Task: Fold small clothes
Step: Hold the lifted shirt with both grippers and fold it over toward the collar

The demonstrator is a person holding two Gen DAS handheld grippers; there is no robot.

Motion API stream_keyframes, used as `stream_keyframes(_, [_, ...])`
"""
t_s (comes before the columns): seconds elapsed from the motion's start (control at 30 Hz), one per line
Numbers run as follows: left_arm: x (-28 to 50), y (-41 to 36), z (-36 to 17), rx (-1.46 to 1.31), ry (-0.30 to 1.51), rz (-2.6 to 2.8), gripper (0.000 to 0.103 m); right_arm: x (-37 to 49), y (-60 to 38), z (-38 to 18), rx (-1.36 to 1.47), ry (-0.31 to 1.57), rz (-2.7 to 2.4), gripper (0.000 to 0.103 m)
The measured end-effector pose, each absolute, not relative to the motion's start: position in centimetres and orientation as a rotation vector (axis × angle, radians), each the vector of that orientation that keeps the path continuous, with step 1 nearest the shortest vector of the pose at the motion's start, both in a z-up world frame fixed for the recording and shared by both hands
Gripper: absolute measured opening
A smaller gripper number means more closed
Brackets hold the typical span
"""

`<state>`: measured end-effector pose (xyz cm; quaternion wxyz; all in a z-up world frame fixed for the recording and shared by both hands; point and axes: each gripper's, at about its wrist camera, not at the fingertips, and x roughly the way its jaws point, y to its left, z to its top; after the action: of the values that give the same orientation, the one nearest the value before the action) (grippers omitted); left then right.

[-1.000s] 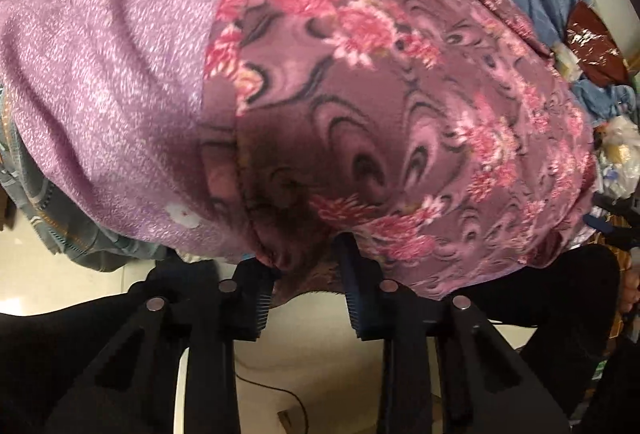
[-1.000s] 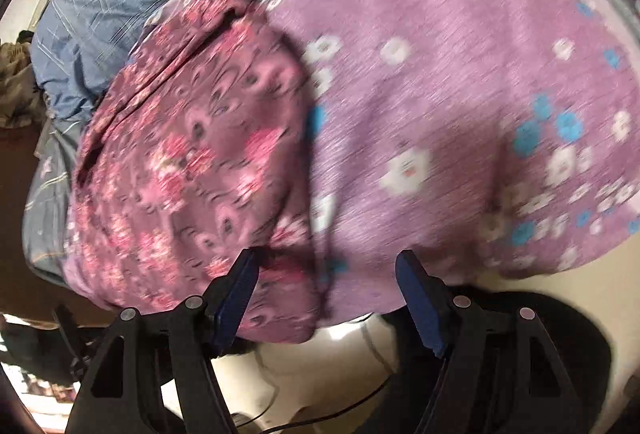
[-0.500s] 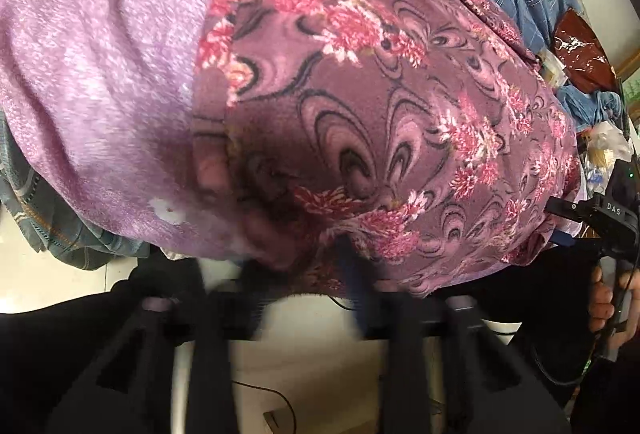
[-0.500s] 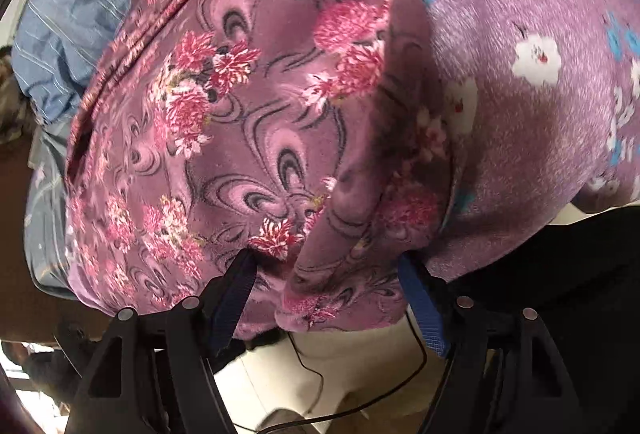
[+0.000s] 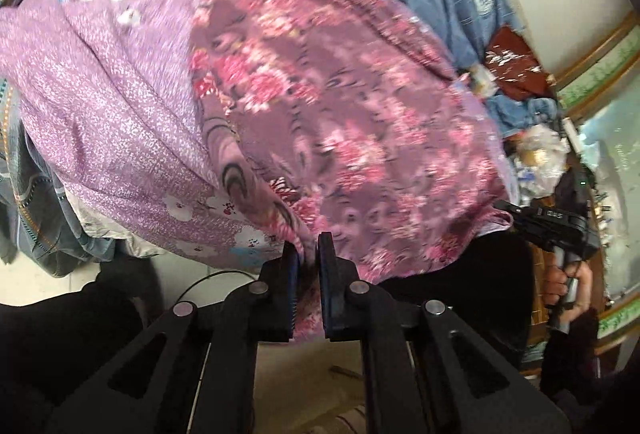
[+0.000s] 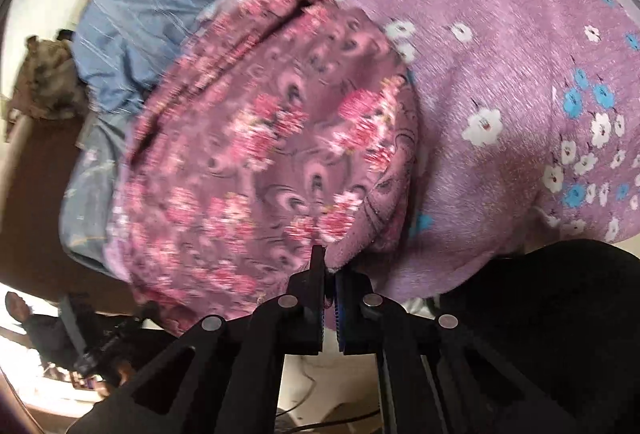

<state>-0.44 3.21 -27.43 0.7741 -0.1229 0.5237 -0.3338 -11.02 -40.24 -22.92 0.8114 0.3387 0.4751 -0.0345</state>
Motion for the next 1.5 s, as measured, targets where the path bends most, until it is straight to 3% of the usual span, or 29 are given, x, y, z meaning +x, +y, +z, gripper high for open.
stream_keyframes(0.2, [0.2,3.4,-23.9,-0.341,1.073,-0.792,0.001,-10.4,-39.5,-18.6,0.769,0.864,0.079,0.003])
stream_keyframes(0.4, [0.2,3.3,-20.6,-0.248,0.980,-0.743,0.002,-9.6,-39.5,-14.9,0.773,0.741,0.147,0.003])
stream_keyframes(0.47, [0.6,4.1,-21.7,-0.249,1.006,-0.669,0.010,-9.5,-39.8,-14.4,0.787,0.720,0.149,0.003])
stream_keyframes(0.53, [1.0,5.1,-23.7,-0.283,1.072,-0.585,0.037,-9.5,-40.2,-14.3,0.805,0.707,0.155,0.003])
stream_keyframes(0.6, [1.1,5.8,-26.2,-0.330,1.149,-0.514,0.045,-9.4,-40.7,-14.2,0.820,0.689,0.152,0.003])
stream_keyframes(1.03, [-0.5,3.3,-34.9,-0.356,1.447,-0.483,0.056,-8.5,-44.1,-14.8,0.871,0.647,0.073,0.003])
stream_keyframes(1.4, [0.3,2.3,-38.8,-0.429,1.492,-0.463,0.054,-8.2,-43.9,-15.2,0.873,0.664,0.079,0.003])
stream_keyframes(1.47, [0.1,2.1,-38.5,-0.413,1.477,-0.488,0.032,-8.1,-43.7,-15.1,0.868,0.666,0.082,0.003])
stream_keyframes(1.5, [0.0,1.9,-38.3,-0.406,1.472,-0.513,0.012,-8.1,-43.6,-15.0,0.863,0.666,0.085,0.003])
